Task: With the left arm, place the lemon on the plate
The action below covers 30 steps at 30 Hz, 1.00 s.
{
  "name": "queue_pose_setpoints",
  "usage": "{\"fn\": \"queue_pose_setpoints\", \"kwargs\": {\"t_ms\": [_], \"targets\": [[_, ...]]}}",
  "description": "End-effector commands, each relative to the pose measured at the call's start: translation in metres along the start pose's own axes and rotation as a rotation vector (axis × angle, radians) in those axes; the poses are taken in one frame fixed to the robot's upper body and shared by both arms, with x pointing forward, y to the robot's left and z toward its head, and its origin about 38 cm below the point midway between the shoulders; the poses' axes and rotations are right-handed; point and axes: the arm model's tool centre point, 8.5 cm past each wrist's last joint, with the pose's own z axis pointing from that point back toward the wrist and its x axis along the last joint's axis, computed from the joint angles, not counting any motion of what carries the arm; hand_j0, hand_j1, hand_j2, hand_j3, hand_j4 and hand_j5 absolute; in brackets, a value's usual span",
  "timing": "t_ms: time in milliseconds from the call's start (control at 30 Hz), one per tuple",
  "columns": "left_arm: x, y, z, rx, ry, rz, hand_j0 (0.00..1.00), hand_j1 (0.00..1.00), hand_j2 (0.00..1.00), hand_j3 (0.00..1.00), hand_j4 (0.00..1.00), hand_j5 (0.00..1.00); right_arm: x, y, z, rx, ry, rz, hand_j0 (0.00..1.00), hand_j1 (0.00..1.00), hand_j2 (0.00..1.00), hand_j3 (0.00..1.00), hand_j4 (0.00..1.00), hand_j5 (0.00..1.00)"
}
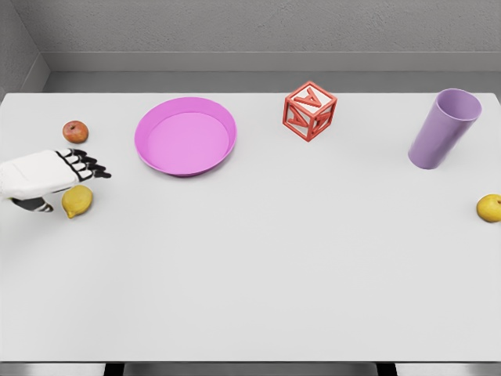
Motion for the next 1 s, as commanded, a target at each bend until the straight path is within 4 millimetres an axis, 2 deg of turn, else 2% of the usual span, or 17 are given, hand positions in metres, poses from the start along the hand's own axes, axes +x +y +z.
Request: {"fn": "queue_pose_setpoints", "kwargs": {"t_ms": [0,433,767,967], "targets": [[0.004,-0.004,-0.004,-0.008,-0.012,0.006,1.00,1.00,1.00,1.00,1.00,1.00,0.000,0.000,0.000,0.000,0.000,-0.001,1.00,1.00,1.00,1.00,1.00,1.00],[0.000,-0.015,-0.009,-0.022,0.000,0.037,1.00,1.00,1.00,1.00,1.00,1.00,0.000,0.000,0.000,0.000,0.000,-0.001,1.00,1.00,1.00,1.00,1.00,1.00],[0.008,-0.020,-0.017,-0.040,-0.027,0.036,1.00,1.00,1.00,1.00,1.00,1.00,0.000,0.000,0.000,0.000,0.000,-0.001,1.00,1.00,1.00,1.00,1.00,1.00],[0.006,-0.022,-0.016,-0.043,-0.022,0.041,0.95,0.95,0.95,0.95,0.95,0.95,0.000,0.000,0.000,0.000,0.000,-0.001,1.00,1.00,1.00,1.00,1.00,1.00]]}}
